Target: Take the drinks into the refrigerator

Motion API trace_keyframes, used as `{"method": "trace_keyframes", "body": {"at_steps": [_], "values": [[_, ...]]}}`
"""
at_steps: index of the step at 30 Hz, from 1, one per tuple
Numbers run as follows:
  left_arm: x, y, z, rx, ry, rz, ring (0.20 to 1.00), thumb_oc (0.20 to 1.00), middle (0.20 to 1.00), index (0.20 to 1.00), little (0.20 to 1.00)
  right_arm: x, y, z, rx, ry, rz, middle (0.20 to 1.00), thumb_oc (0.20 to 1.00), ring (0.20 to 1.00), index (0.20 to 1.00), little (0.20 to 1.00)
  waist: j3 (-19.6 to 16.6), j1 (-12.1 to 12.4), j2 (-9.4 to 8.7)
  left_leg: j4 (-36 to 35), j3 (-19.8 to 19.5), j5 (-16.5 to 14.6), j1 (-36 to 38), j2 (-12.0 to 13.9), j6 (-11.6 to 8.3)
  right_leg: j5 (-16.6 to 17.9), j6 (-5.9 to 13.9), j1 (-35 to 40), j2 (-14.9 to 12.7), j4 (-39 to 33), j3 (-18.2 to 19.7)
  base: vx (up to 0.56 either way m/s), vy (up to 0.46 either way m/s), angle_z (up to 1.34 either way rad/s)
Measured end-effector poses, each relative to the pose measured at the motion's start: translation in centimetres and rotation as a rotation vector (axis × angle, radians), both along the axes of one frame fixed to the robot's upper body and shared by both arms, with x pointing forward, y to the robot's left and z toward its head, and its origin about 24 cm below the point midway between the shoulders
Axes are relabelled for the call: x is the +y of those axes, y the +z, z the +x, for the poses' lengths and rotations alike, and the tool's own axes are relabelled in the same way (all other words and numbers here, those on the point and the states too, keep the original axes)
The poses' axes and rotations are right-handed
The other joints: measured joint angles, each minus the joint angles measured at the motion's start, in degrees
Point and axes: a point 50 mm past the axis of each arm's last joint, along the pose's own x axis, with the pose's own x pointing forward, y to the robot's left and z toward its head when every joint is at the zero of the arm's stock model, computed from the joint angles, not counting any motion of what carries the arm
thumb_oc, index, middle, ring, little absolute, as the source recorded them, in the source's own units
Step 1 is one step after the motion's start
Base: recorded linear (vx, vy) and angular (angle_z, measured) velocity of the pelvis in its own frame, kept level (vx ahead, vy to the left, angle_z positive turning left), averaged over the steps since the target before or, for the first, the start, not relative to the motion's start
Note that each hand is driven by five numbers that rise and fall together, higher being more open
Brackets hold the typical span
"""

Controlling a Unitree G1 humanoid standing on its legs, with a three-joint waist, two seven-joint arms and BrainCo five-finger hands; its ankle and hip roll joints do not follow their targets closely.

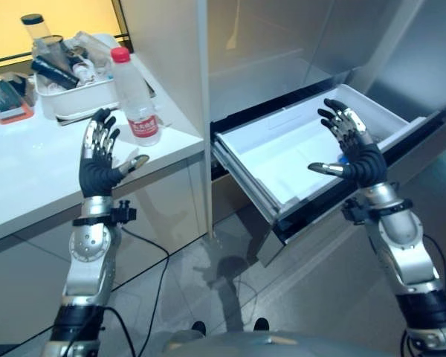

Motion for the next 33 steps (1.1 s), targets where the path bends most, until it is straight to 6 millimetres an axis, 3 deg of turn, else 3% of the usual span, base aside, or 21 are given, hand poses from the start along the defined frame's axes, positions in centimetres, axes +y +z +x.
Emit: {"method": "trace_keyframes", "body": {"at_steps": [5,12,28,33], "values": [[0.6,0.0,0.4,0.010,0.047,0.043,1.000,1.000,1.000,1.000,1.000,-0.1,0.0,0.0,0.017,0.030,0.030,1.000,1.000,1.000,1.000,1.000,-0.2,-1.0,0.07,0.0,2.3,-0.2,0.9,0.2,-0.09,0.6,-0.27,-0.3,0.4,0.0,2.5,0.02,0.021,-0.24],[1.8,0.6,0.1,-0.011,0.108,0.041,1.000,1.000,1.000,1.000,1.000,-0.7,1.7,-0.5,-0.036,0.049,-0.009,1.000,1.000,1.000,1.000,1.000,-1.1,-1.6,1.04,-0.3,4.6,-0.5,1.0,0.5,-0.10,1.0,-0.40,-1.4,0.8,0.0,4.6,0.03,0.013,-0.19],[3.2,-3.6,-2.7,0.118,0.230,-0.047,1.000,1.000,1.000,1.000,1.000,-2.0,1.8,-1.7,-0.039,0.027,-0.012,1.000,1.000,1.000,1.000,1.000,-2.5,-1.4,1.14,-0.5,6.9,-0.9,0.8,1.0,-0.31,1.5,-0.63,-2.7,1.6,-0.1,7.0,0.02,-0.002,-0.08],[4.1,-5.2,-4.5,0.179,0.303,-0.062,1.000,1.000,1.000,1.000,1.000,-2.8,1.3,-2.2,-0.020,-0.012,-0.003,1.000,1.000,1.000,1.000,1.000,-3.0,-1.4,0.52,-0.5,6.9,-0.9,0.7,1.1,-0.32,1.2,-0.47,-2.7,1.6,-0.3,6.9,0.04,-0.028,0.01]]}}
